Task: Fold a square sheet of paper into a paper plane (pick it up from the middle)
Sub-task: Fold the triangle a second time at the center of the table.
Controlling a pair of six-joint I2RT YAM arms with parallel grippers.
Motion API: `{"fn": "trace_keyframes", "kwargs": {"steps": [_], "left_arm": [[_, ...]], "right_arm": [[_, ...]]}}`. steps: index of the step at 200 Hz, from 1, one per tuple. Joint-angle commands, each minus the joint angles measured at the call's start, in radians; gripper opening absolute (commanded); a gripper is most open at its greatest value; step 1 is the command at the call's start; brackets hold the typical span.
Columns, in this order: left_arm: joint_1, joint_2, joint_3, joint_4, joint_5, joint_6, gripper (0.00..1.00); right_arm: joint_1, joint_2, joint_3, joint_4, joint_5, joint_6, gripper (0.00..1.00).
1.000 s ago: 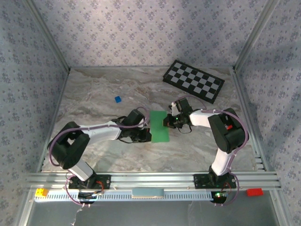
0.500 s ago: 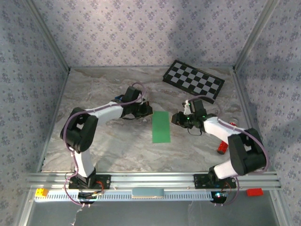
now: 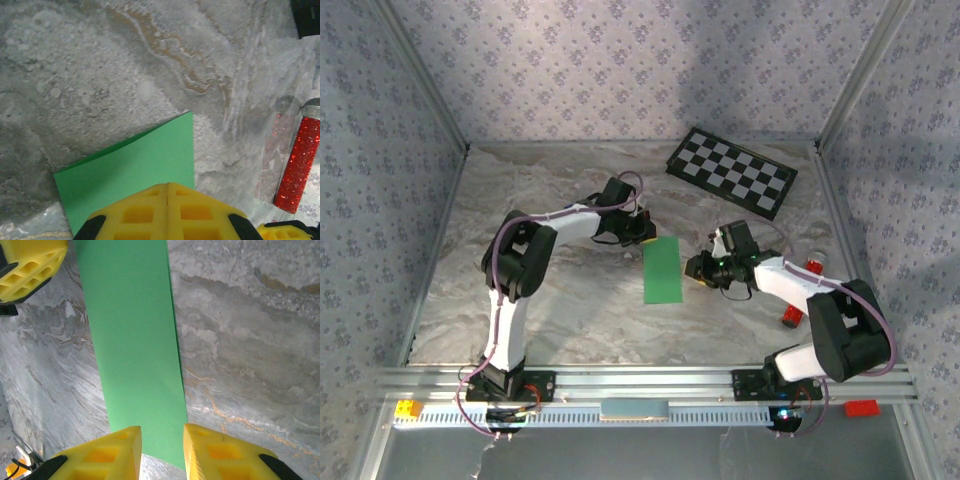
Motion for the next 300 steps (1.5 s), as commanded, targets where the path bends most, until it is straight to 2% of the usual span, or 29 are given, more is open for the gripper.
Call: {"fn": "trace_keyframes", "kwargs": {"steps": [1,86,132,202,233,300], "left_arm": [[0.005,0.027,0.039,-0.051,0.000,0.038,0.00],[0.022,0.056,-0.095,0.026,-0.028,0.015,0.00],[0.032,0.052,-0.105,0.028,-0.022,0.021,0.00],[0.032,0.055,-0.092,0.021,-0.016,0.025,0.00],[0.032,0.055,-0.089,0.013,-0.016,0.031,0.00],[0.032,0.067,-0.069,-0.004,-0.007,0.052,0.00]], "right_arm": [[0.010,-0.007,-0.014,-0.027,-0.016,0.020,0.30],[0.047,0.025,-0.029,-0.022,-0.085,0.041,0.37],[0.056,0.057,-0.040,-0.009,-0.103,0.057,0.40],[0.061,0.110,-0.025,0.022,-0.148,0.065,0.40],[0.063,0.112,-0.031,0.029,-0.125,0.076,0.40],[0.061,0.138,-0.008,0.125,-0.199,0.107,0.36]]}}
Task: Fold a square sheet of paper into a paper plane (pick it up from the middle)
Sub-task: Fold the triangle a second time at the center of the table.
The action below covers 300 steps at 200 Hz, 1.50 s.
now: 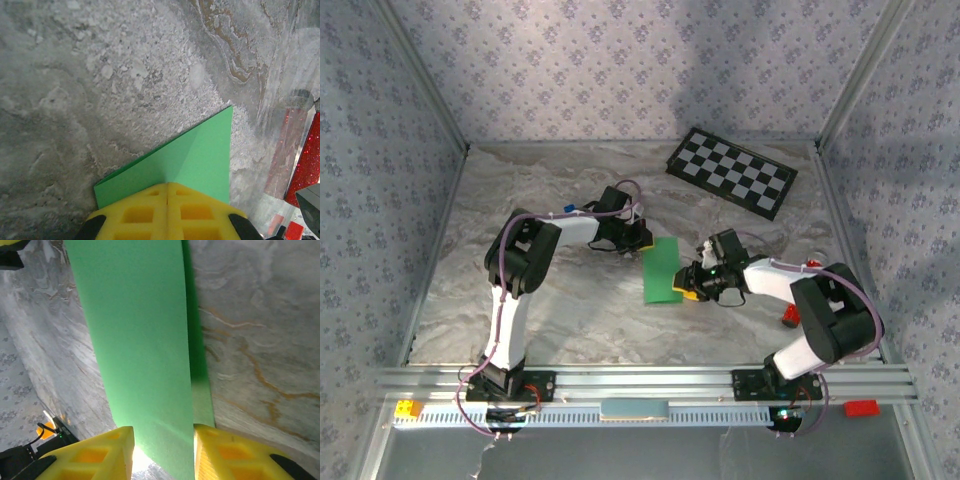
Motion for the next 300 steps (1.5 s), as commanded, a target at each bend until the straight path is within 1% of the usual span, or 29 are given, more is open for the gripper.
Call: {"fn": "trace_keyframes", "kwargs": {"steps": [1,59,115,178,215,236,255,267,282,300], "left_arm": [[0.009,0.031,0.000,-0.086,-0.043,0.040,0.00],[0.009,0.032,0.016,-0.105,-0.032,0.073,0.00],[0.009,0.040,0.022,-0.106,-0.019,0.088,0.00],[0.009,0.055,0.067,-0.137,-0.023,0.104,0.00],[0.010,0.053,0.079,-0.143,-0.017,0.112,0.00],[0.005,0.013,0.077,-0.133,-0.005,0.125,0.08],[0.006,-0.050,0.086,-0.148,-0.026,0.143,0.26],[0.007,-0.090,0.097,-0.170,-0.051,0.161,0.30],[0.005,-0.142,0.101,-0.194,-0.089,0.181,0.41],[0.000,-0.200,0.091,-0.206,-0.103,0.214,0.47]], "right_arm": [[0.004,0.024,0.028,0.033,-0.041,0.021,0.36],[-0.014,0.075,0.047,0.106,-0.056,0.026,0.37],[-0.050,0.158,0.060,0.231,-0.133,0.049,0.37],[-0.075,0.200,0.078,0.252,-0.153,0.042,0.31],[-0.091,0.216,0.075,0.262,-0.169,0.038,0.23],[-0.090,0.223,0.073,0.291,-0.180,0.048,0.17],[-0.090,0.225,0.073,0.297,-0.165,0.061,0.13],[-0.090,0.225,0.071,0.309,-0.153,0.077,0.11],[-0.090,0.224,0.068,0.333,-0.149,0.104,0.10],[-0.085,0.211,0.069,0.343,-0.132,0.127,0.09]]}}
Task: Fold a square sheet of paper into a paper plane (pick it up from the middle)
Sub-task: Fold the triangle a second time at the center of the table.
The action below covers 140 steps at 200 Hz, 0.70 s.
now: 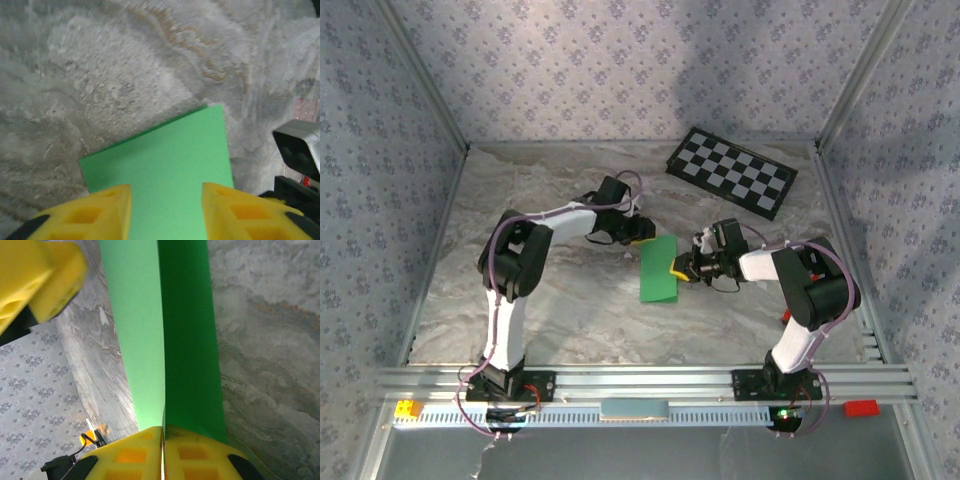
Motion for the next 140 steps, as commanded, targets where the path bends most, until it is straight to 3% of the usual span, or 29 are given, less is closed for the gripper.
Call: {"fn": "trace_keyframes", "kwargs": {"steps": [1,43,69,100,123,140], "left_arm": [[-0.004,-0.123,0.020,-0.044,-0.045,0.066,0.47],[-0.052,-0.273,-0.109,-0.009,-0.142,0.135,0.45],[-0.123,-0.426,-0.314,0.184,-0.239,0.148,0.41],[-0.232,-0.464,-0.355,0.131,-0.320,0.207,0.40],[-0.329,-0.467,-0.365,0.101,-0.431,0.247,0.49],[-0.392,-0.446,-0.352,0.060,-0.501,0.283,0.49]], "right_arm": [[0.002,0.001,0.012,0.033,0.019,0.048,0.09],[0.008,-0.018,0.013,0.029,0.034,0.074,0.09],[0.008,-0.026,0.011,0.031,0.025,0.081,0.09],[0.008,-0.037,0.010,0.020,0.019,0.071,0.13],[0.009,-0.038,0.016,0.014,0.003,0.059,0.15],[0.009,-0.037,0.022,0.003,-0.004,0.052,0.15]]}}
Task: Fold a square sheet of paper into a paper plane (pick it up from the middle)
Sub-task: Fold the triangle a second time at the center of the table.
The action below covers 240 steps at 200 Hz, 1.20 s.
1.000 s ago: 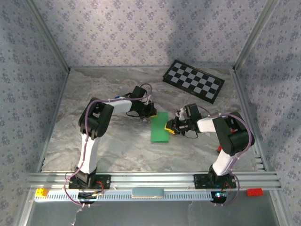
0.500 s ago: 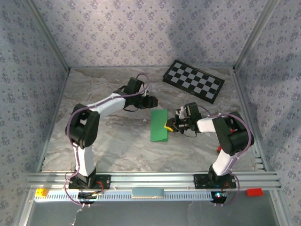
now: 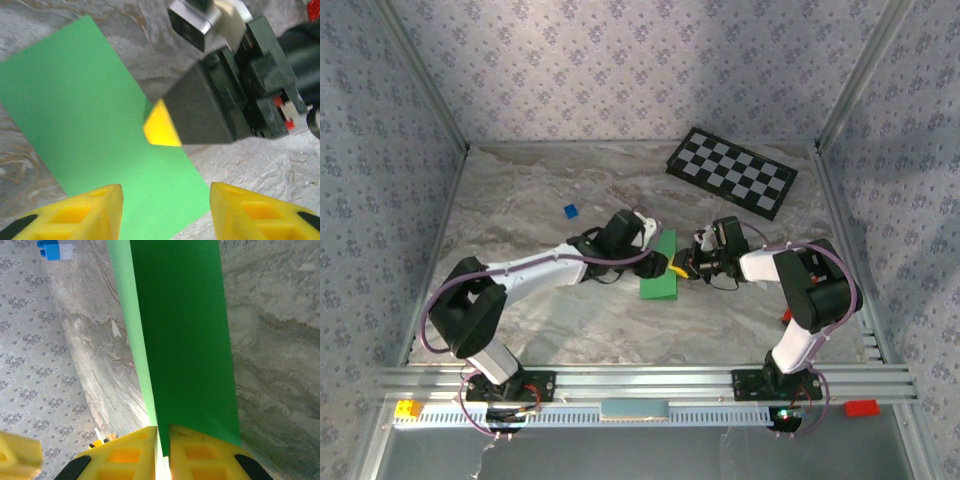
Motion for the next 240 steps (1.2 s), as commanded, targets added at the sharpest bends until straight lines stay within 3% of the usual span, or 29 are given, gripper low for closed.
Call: {"fn": "trace_keyframes", "kwargs": {"steps": [1,39,110,156,202,240], "left_arm": [[-0.074,-0.008,0.008,-0.039,-0.140,0.082,0.50],[-0.193,0.028,0.029,-0.104,-0.273,0.161,0.52],[-0.309,0.150,0.110,-0.166,-0.428,0.258,0.56],[-0.333,0.197,0.143,-0.188,-0.517,0.284,0.57],[-0.338,0.223,0.160,-0.192,-0.532,0.294,0.56],[-0.338,0.226,0.163,-0.184,-0.536,0.305,0.45]], "right_arm": [[0.005,-0.019,0.023,-0.022,-0.025,-0.014,0.15],[0.005,-0.012,0.030,-0.047,-0.023,-0.023,0.11],[0.002,-0.012,0.038,-0.054,-0.023,-0.021,0.08],[0.001,-0.013,0.035,-0.056,-0.024,-0.022,0.08],[-0.002,-0.011,0.039,-0.065,-0.028,-0.025,0.08],[-0.010,-0.016,0.036,-0.074,-0.029,-0.031,0.08]]}}
